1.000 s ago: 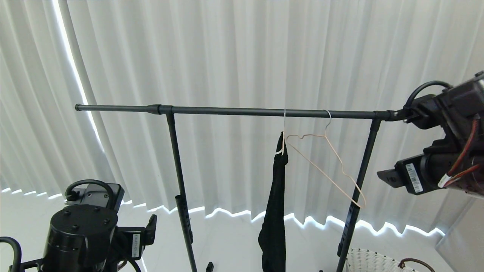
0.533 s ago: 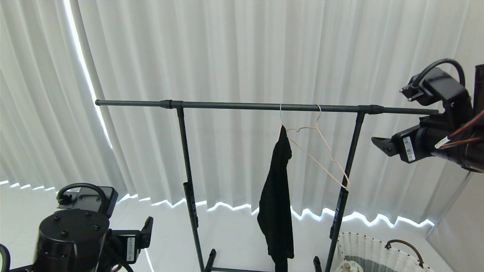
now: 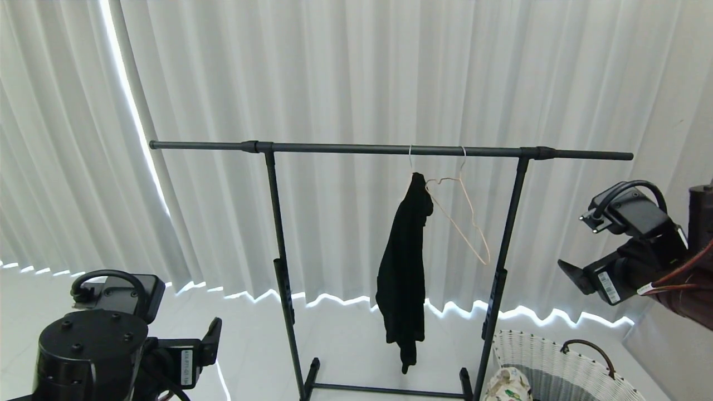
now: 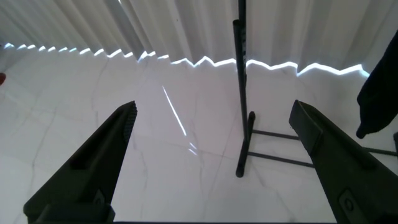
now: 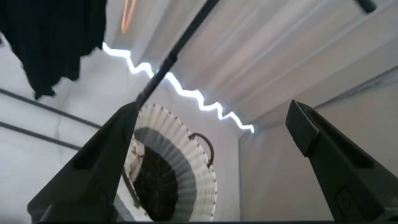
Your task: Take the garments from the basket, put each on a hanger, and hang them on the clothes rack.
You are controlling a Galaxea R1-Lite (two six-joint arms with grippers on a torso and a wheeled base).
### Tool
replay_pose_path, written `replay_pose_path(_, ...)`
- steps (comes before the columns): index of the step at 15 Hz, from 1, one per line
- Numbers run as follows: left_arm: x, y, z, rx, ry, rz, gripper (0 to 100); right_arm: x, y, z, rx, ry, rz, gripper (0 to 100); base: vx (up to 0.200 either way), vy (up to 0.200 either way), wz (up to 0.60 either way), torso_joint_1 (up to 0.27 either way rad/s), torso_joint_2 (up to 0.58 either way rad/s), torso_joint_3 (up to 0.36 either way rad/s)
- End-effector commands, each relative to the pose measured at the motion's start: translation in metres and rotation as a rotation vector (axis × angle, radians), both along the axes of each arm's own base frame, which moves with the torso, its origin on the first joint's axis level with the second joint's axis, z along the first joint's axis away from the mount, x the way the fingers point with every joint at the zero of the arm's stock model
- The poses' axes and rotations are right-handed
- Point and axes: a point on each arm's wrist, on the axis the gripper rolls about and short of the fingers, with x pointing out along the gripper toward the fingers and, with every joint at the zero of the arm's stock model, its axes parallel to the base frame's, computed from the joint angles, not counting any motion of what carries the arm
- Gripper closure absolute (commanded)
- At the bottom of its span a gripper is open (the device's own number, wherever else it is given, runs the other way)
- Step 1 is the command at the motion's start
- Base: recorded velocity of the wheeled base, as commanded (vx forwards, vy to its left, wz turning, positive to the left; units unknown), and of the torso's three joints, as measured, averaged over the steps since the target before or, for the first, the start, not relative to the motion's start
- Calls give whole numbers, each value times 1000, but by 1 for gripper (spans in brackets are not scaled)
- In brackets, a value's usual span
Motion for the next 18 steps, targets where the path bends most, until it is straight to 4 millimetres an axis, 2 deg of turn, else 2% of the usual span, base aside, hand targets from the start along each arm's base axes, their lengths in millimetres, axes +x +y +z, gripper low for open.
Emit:
replay_pose_path(1, 0, 0, 0, 1, 1, 1, 0, -5, -6, -6, -9, 16, -16, 0, 0, 0, 0, -203, 456, 242)
replay_pose_path(8, -7, 5, -12, 37, 47, 6, 0, -11, -28, -30, -77, 94, -108, 0, 0, 0, 0, -227, 510, 280)
replay_pose_path(14, -6, 9, -13, 49, 48, 41, 0, -20, -34, -27, -77, 72, -138, 0, 0, 0, 0, -206, 492, 285)
replay_pose_path(18, -8, 10, -14, 59, 45, 55, 0, -24, -36, -34, -87, 94, -141, 0, 0, 0, 0, -181, 466, 287)
